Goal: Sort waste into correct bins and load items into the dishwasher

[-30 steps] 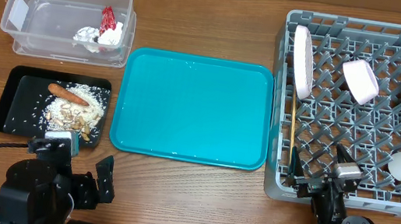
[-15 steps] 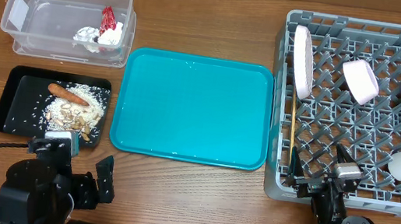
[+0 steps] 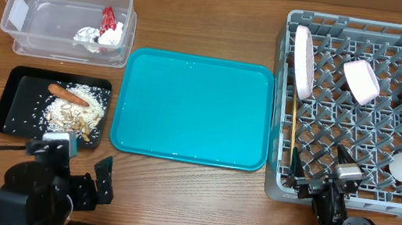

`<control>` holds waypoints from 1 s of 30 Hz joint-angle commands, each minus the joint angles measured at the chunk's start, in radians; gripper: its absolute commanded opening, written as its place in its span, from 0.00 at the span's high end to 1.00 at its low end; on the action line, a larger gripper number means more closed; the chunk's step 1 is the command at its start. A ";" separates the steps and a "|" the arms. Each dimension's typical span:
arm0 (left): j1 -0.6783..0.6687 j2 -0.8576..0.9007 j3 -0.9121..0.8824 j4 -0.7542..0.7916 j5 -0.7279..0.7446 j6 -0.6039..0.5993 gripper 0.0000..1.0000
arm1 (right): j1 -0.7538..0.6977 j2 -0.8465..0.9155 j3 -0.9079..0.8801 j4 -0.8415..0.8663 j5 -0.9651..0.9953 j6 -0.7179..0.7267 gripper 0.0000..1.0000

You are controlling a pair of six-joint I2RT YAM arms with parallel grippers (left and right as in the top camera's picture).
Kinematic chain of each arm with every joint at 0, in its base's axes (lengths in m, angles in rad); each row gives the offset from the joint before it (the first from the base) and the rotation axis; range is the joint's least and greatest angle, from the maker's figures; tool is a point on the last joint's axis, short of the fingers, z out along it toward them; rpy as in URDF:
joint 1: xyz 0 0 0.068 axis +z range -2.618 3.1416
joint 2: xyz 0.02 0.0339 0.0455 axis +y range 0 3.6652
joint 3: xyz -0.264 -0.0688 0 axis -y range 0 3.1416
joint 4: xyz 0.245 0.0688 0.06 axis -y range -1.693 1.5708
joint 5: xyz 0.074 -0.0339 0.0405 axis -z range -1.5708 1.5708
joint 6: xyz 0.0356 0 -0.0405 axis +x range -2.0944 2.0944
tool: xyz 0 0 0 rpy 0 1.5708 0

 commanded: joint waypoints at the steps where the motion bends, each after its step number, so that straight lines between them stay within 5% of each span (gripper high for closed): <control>1: 0.049 -0.068 -0.057 0.056 -0.019 0.022 0.00 | 0.003 -0.011 -0.010 0.005 -0.006 -0.006 0.00; 16: 0.099 -0.450 -0.708 0.827 0.054 0.113 0.00 | 0.003 -0.011 -0.010 0.005 -0.006 -0.006 0.00; 25: 0.099 -0.489 -0.945 1.280 -0.013 0.172 0.00 | 0.003 -0.011 -0.010 0.005 -0.006 -0.006 0.00; 30: 0.099 -0.489 -1.012 1.351 -0.013 0.236 0.00 | 0.003 -0.011 -0.010 0.005 -0.006 -0.006 0.00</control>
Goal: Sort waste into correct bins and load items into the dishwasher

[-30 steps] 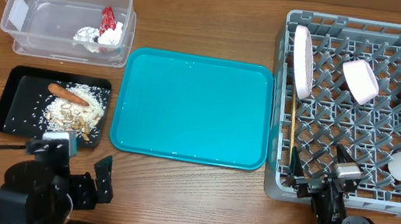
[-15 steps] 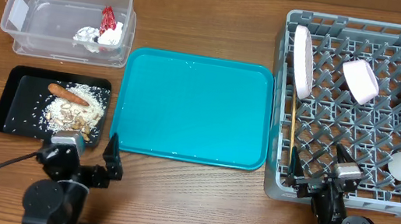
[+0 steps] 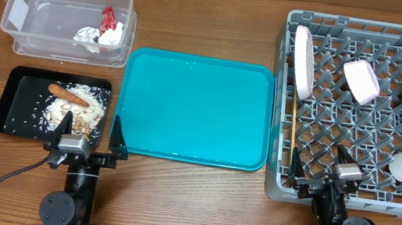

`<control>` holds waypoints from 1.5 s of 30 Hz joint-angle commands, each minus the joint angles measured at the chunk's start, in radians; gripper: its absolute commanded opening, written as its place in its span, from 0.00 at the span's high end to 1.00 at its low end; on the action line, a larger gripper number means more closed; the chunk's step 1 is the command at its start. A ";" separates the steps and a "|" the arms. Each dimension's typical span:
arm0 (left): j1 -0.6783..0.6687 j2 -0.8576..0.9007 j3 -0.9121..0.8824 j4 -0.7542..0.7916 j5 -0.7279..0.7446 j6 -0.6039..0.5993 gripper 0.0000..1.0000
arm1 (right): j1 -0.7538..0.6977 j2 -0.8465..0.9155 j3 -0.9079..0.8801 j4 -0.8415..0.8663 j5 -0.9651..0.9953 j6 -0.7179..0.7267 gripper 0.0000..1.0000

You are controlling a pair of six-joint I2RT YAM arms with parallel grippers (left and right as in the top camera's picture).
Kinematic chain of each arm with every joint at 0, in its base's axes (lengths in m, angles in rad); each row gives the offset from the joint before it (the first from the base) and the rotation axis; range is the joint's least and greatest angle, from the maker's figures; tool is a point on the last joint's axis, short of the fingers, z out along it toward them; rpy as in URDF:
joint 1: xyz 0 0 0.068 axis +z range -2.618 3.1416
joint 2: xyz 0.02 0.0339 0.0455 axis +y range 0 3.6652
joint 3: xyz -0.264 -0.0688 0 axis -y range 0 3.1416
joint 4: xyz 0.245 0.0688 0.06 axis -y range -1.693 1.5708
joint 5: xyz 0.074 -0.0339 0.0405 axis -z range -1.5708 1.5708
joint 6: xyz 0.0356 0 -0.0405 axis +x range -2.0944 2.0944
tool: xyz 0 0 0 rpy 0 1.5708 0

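Note:
A clear plastic bin at the back left holds crumpled white and red wrappers (image 3: 100,31). In front of it a black tray (image 3: 13,106) carries rice, an orange carrot piece (image 3: 68,95) and other food scraps. The teal tray (image 3: 194,107) in the middle is bare. A grey dish rack (image 3: 359,111) on the right holds an upright plate (image 3: 303,60), two bowls, a white cup and a wooden stick (image 3: 293,133). My left gripper (image 3: 90,130) stands open at the front between the black and teal trays. My right gripper (image 3: 318,164) is open over the rack's front edge.
Brown wooden table (image 3: 213,27) all around. The rack's raised rim runs beside the teal tray's right edge. Arm bases and cables sit along the table's front edge.
My left arm was folded low at the front left corner; now it stands farther right, its open fingers spanning the gap between the black tray and the teal tray. The right arm has not moved.

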 commanded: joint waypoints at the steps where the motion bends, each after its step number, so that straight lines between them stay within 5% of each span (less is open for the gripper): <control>1: 0.006 -0.012 -0.027 -0.038 -0.019 0.060 0.00 | 0.003 -0.011 -0.010 0.005 -0.005 -0.007 0.00; 5: 0.006 -0.012 -0.027 -0.177 -0.014 0.055 0.00 | 0.003 -0.011 -0.010 0.005 -0.005 -0.007 0.00; 45: 0.007 -0.011 -0.027 -0.174 0.003 0.055 0.00 | 0.003 -0.011 -0.010 0.005 -0.005 -0.007 0.00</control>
